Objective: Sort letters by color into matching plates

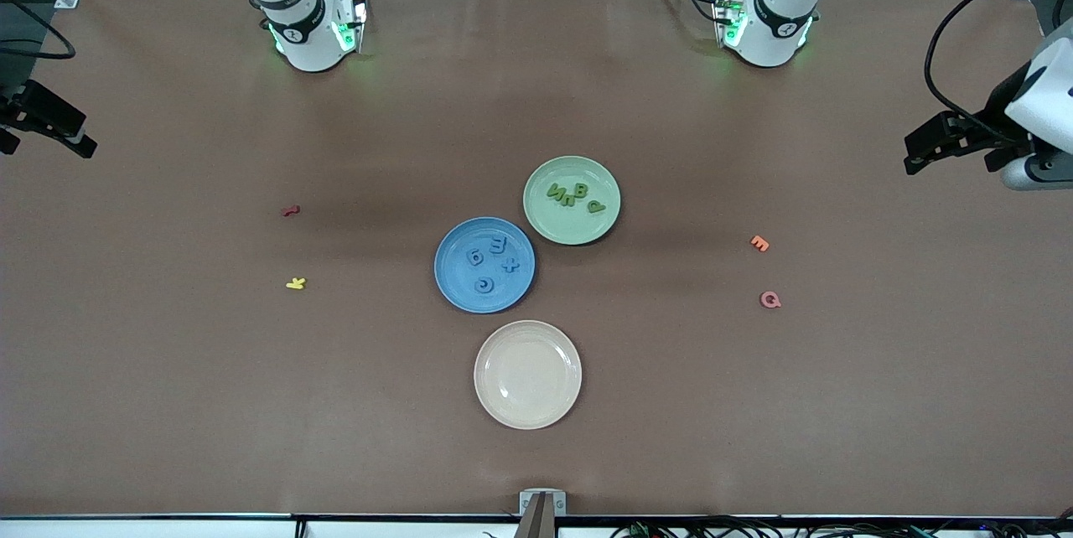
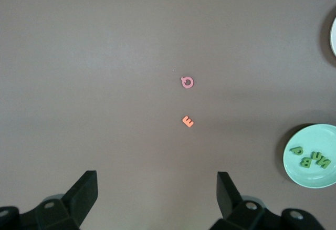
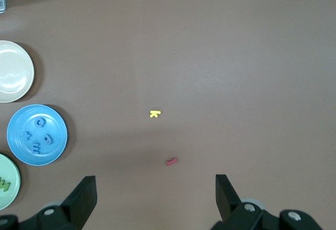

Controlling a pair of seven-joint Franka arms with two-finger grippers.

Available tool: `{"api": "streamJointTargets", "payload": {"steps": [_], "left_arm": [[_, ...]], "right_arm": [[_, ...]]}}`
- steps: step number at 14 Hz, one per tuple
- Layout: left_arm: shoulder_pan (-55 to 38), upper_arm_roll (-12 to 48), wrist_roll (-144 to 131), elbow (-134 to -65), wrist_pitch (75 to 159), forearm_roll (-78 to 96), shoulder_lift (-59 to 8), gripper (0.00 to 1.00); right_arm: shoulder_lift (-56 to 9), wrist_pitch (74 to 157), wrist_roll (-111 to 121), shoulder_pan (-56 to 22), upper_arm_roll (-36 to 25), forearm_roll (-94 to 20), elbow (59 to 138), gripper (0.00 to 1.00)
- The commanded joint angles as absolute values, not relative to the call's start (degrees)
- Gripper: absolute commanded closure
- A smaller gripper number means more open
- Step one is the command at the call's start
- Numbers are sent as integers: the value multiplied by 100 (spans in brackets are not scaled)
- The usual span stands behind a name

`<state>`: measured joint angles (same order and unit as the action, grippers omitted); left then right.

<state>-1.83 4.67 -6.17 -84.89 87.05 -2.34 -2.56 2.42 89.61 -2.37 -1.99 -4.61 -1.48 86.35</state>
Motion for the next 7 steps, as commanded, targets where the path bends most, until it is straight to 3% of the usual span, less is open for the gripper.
{"api": "streamJointTargets", "payload": {"steps": [1, 7], "left_arm": [[-290, 334, -510, -8911, 8771, -132, 131, 0], [-492, 53, -501, -9220, 8938, -70, 334, 0]], "right_arm": [[176, 8868, -176, -123, -413, -97, 8490, 0], [158, 8807, -184, -132, -413, -97, 8560, 0]]}}
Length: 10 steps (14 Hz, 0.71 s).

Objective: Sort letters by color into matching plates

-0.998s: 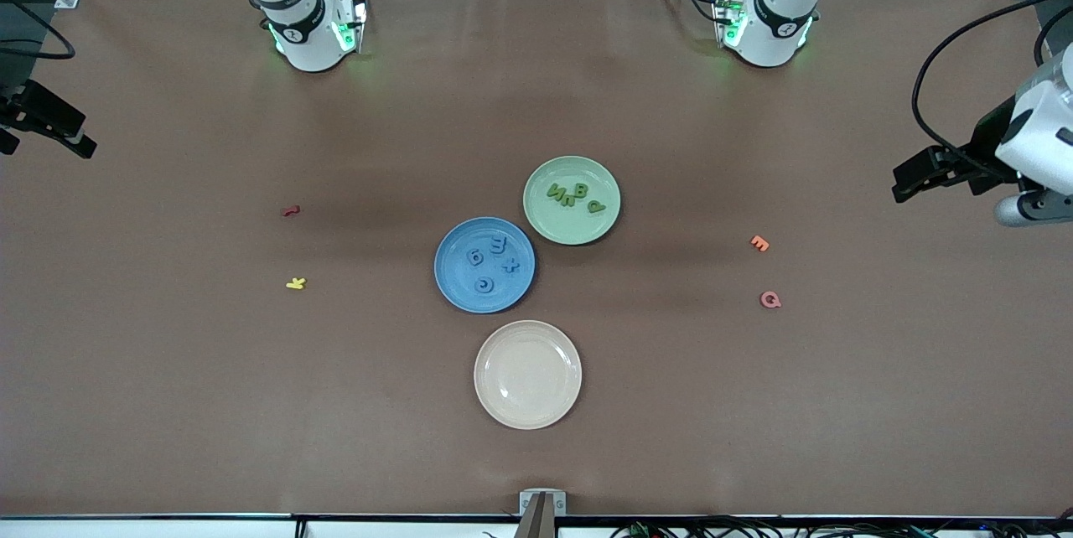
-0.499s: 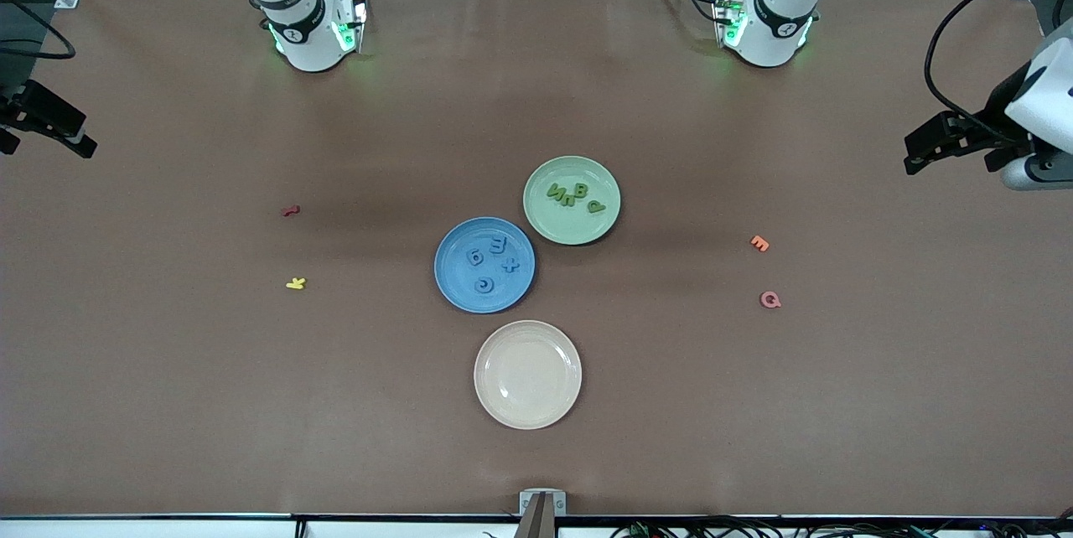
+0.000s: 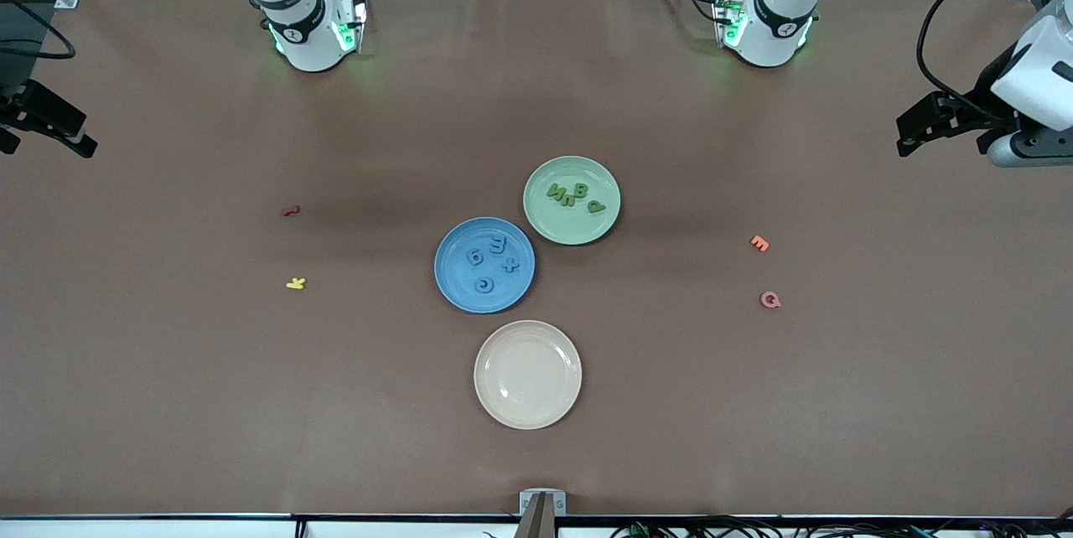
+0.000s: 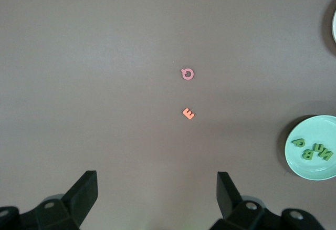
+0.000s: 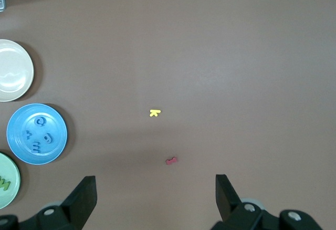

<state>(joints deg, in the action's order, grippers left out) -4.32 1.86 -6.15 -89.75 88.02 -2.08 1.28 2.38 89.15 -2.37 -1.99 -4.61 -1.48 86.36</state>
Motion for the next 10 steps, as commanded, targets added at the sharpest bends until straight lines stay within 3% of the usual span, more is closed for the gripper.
{"api": "streamJointTargets", "payload": {"steps": [1, 10], "left_arm": [[-475, 61, -492, -9211, 8938, -70, 334, 0], [-308, 219, -220, -9220, 9079, -70, 290, 0]], "right_arm": [[132, 8572, -176, -123, -413, -97, 8561, 0], [123, 8376, -176, -105, -413, -97, 8525, 0]]}}
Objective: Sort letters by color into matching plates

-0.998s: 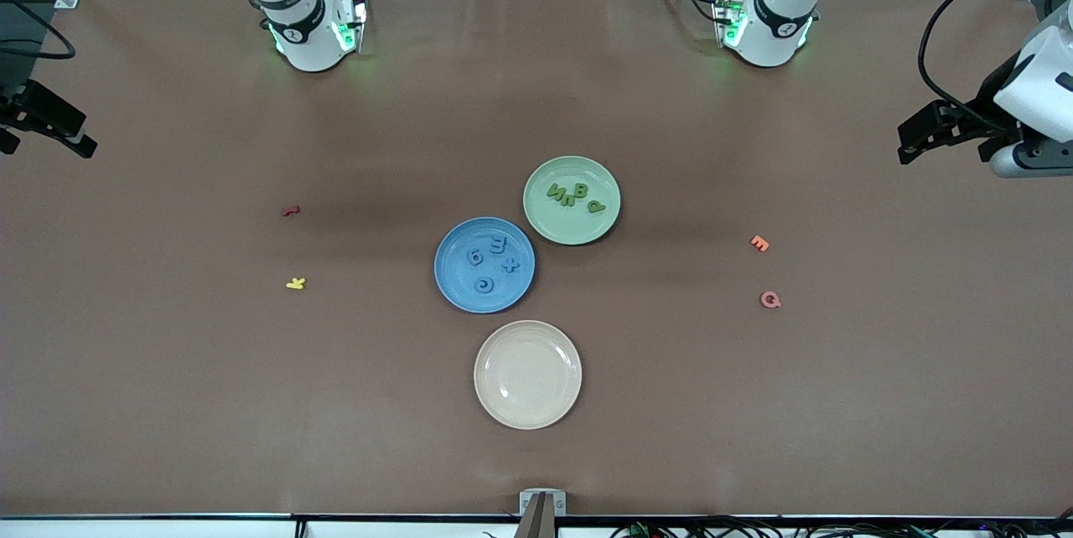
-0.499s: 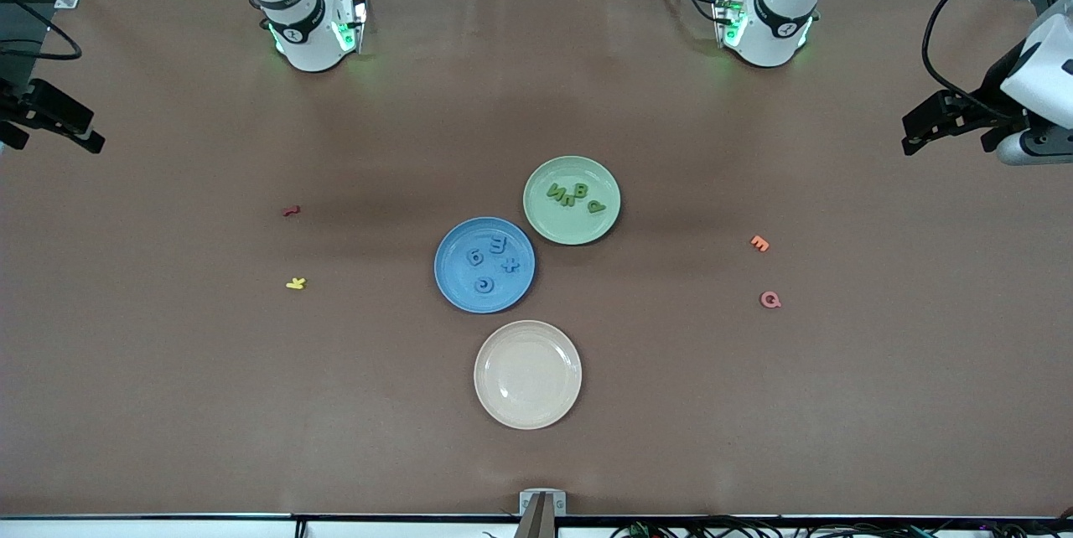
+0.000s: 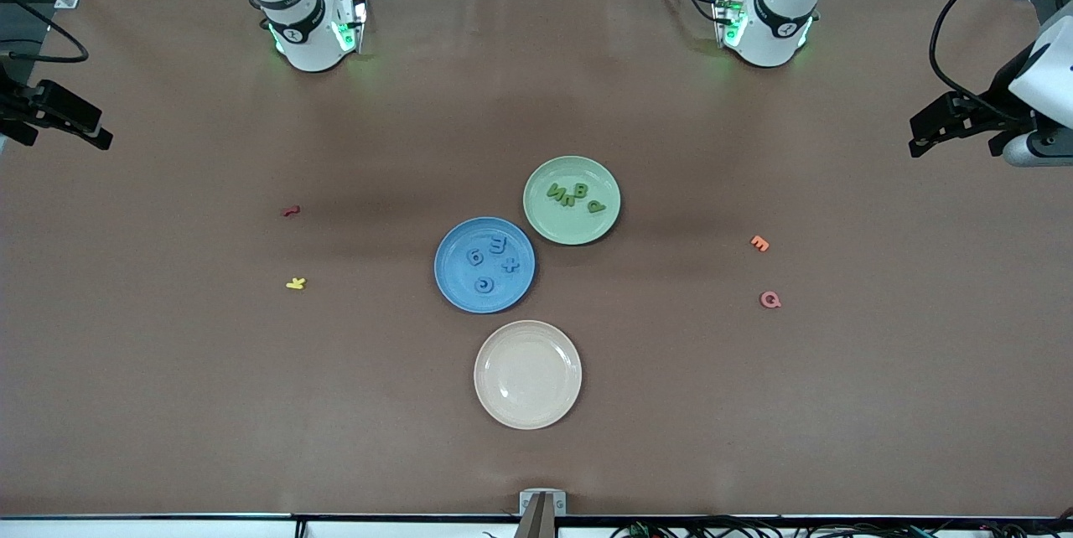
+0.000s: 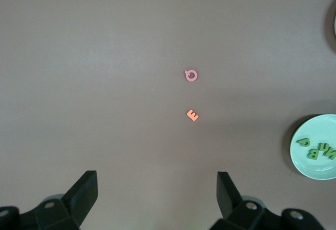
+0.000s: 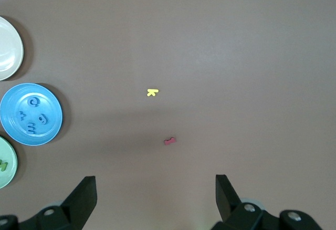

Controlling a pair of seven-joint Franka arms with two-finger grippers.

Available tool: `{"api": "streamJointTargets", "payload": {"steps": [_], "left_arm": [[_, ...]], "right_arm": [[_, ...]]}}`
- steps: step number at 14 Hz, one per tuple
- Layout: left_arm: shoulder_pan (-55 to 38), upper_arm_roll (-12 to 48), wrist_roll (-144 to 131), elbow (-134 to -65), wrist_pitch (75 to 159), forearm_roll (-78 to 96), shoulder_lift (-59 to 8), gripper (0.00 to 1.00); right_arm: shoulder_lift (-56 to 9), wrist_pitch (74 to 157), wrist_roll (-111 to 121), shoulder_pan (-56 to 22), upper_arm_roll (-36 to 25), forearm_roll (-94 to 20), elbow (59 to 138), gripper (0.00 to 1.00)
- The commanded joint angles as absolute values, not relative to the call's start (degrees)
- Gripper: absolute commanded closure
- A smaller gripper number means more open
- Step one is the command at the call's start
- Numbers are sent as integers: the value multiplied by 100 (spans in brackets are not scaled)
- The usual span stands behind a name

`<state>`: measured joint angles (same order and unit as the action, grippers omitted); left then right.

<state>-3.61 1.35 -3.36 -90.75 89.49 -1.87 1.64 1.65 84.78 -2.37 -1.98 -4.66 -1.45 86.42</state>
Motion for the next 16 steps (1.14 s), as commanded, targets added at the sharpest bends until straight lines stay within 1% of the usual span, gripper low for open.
{"api": "streamJointTargets", "payload": {"steps": [1, 7, 14, 16], "left_arm": [[-316, 220, -220, -9228, 9079, -79, 281, 0], [-360, 308, -211, -9465, 9141, -62, 316, 0], [-369, 299, -237, -9053, 8947, 26, 237, 0], [-360, 299, -229, -9035, 8939, 35, 176, 0]], "right_arm": [[123, 8359, -176, -105, -413, -97, 8525, 0], [97, 8314, -176, -97, -422, -88, 8543, 0], [88, 8323, -184, -88, -422, -88, 8525, 0], [88, 8332, -185, -88, -422, -88, 8517, 0]]}}
